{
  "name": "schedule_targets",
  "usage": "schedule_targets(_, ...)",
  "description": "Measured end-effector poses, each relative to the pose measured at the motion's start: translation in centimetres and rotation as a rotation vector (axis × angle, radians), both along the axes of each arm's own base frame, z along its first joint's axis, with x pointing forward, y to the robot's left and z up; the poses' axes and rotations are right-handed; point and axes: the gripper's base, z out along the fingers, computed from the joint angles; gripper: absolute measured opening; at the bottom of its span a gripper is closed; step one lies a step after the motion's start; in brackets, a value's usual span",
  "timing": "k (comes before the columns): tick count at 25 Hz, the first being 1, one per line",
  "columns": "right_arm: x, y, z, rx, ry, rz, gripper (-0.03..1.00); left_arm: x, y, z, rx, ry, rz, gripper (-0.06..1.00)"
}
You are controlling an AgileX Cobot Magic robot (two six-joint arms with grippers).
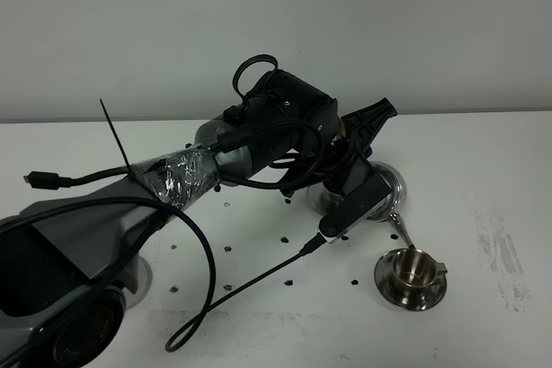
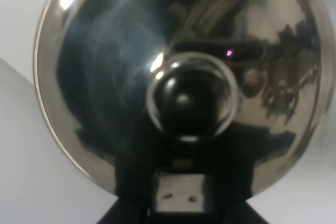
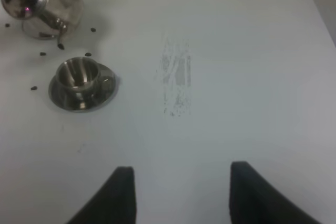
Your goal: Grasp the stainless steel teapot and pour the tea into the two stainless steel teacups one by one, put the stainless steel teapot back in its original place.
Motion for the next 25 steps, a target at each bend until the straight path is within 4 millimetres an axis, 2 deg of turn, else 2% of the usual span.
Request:
schedule_targets(11, 0.00, 0.00, 0.00, 0.000, 0.000, 0.000, 0.43, 0.32, -0.03, 0.28, 0.015, -0.063, -0.021, 0.25)
schedule_targets(25, 0.00, 0.00, 0.00, 0.000, 0.000, 0.000, 0.43, -0.30, -0.92, 0.37, 0.045, -0.102, -0.092, 0.25)
